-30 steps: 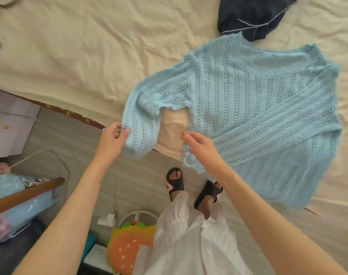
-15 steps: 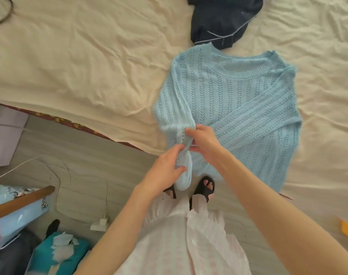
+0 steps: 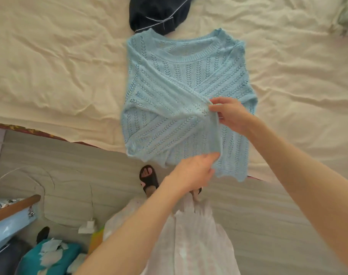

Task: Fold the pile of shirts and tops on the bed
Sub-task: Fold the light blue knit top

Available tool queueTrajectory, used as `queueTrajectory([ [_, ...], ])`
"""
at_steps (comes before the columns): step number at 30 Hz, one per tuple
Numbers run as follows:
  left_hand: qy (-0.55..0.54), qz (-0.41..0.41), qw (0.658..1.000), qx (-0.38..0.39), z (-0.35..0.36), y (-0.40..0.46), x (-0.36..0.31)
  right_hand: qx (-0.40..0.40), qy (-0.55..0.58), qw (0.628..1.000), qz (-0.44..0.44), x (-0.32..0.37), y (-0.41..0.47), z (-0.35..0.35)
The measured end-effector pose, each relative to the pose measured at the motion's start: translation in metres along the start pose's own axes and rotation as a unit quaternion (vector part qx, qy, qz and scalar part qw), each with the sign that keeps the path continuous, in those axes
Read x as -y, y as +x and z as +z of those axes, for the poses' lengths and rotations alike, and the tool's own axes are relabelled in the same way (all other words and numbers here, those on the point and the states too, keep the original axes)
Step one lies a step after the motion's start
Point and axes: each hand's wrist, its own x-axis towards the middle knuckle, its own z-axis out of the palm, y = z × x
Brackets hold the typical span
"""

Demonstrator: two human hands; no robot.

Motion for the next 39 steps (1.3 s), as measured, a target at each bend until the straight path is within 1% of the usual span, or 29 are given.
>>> queueTrajectory([
  [2,-0.023,-0.001,0.998,0.054,0.021,0.018,-0.014,-0.054,-0.065,0.996,0.016,-0.029,0.016,-0.033],
  [4,-0.049,-0.02,0.997,0.064,0.039,0.03,-0.014,-0.096,-0.138,0.985,0.035,-0.062,0.026,-0.057],
  [6,-0.099,-0.07,0.992,0.037,0.054,0.033,-0.003,-0.115,-0.191,0.974,0.041,-0.094,0.027,-0.069],
  [8,-0.136,-0.122,0.983,0.018,0.069,0.033,0.011,-0.115,-0.245,0.963,0.023,-0.12,0.022,-0.069],
  [10,-0.155,-0.159,0.975,0.004,0.083,0.037,0.023,-0.132,-0.304,0.943,-0.023,-0.14,0.014,-0.058],
  [12,-0.224,-0.208,0.952,-0.034,0.093,0.044,0.028,-0.161,-0.371,0.912,-0.068,-0.157,0.009,-0.045],
  [13,-0.263,-0.237,0.933,-0.061,0.095,0.049,0.028,-0.174,-0.396,0.898,-0.083,-0.163,0.007,-0.038],
  [15,-0.325,-0.276,0.897,-0.112,0.092,0.064,0.029,-0.19,-0.421,0.883,-0.089,-0.171,0.009,-0.032],
  [16,-0.364,-0.284,0.876,-0.138,0.089,0.072,0.029,-0.188,-0.433,0.878,-0.081,-0.173,0.012,-0.032],
  [17,-0.413,-0.292,0.847,-0.165,0.082,0.081,0.03,-0.178,-0.444,0.875,-0.074,-0.172,0.015,-0.035],
  [18,-0.464,-0.302,0.81,-0.192,0.074,0.089,0.031,-0.162,-0.439,0.881,-0.074,-0.169,0.018,-0.039],
  [19,-0.512,-0.316,0.769,-0.218,0.064,0.096,0.031,-0.143,-0.407,0.899,-0.075,-0.166,0.02,-0.045],
  [21,-0.596,-0.331,0.683,-0.262,0.043,0.105,0.036,-0.083,-0.282,0.954,-0.063,-0.156,0.017,-0.058],
  [22,-0.628,-0.333,0.648,-0.273,0.036,0.107,0.038,-0.045,-0.204,0.977,-0.047,-0.152,0.012,-0.067],
  [23,-0.646,-0.336,0.629,-0.27,0.032,0.109,0.04,-0.007,-0.132,0.991,-0.031,-0.147,0.005,-0.075],
  [25,-0.665,-0.344,0.619,-0.236,0.031,0.111,0.036,0.049,-0.051,0.997,-0.011,-0.143,-0.013,-0.089],
  [27,-0.711,-0.336,0.593,-0.174,0.034,0.113,0.024,0.08,-0.015,0.997,0.005,-0.142,-0.028,-0.099],
  [28,-0.737,-0.326,0.572,-0.152,0.036,0.114,0.018,0.088,-0.01,0.996,0.009,-0.142,-0.033,-0.101],
  [29,-0.762,-0.317,0.545,-0.15,0.037,0.116,0.012,0.089,-0.008,0.996,0.01,-0.143,-0.036,-0.102],
  [31,-0.8,-0.307,0.476,-0.2,0.041,0.119,0.007,0.064,-0.024,0.998,0.007,-0.146,-0.036,-0.102],
  [32,-0.802,-0.307,0.453,-0.239,0.042,0.118,0.005,0.039,-0.042,0.998,0.002,-0.149,-0.033,-0.104],
  [33,-0.788,-0.31,0.452,-0.28,0.042,0.116,0.006,0.014,-0.068,0.998,-0.006,-0.151,-0.031,-0.105],
  [34,-0.76,-0.315,0.469,-0.321,0.043,0.111,0.005,-0.01,-0.097,0.995,-0.014,-0.154,-0.028,-0.107],
  [36,-0.691,-0.333,0.514,-0.385,0.046,0.099,0.007,-0.037,-0.141,0.989,-0.029,-0.16,-0.025,-0.11],
  [38,-0.655,-0.349,0.542,-0.394,0.052,0.088,0.012,-0.044,-0.168,0.984,-0.028,-0.166,-0.023,-0.114],
  [39,-0.652,-0.363,0.549,-0.376,0.056,0.084,0.015,-0.048,-0.186,0.981,-0.017,-0.172,-0.021,-0.115],
])
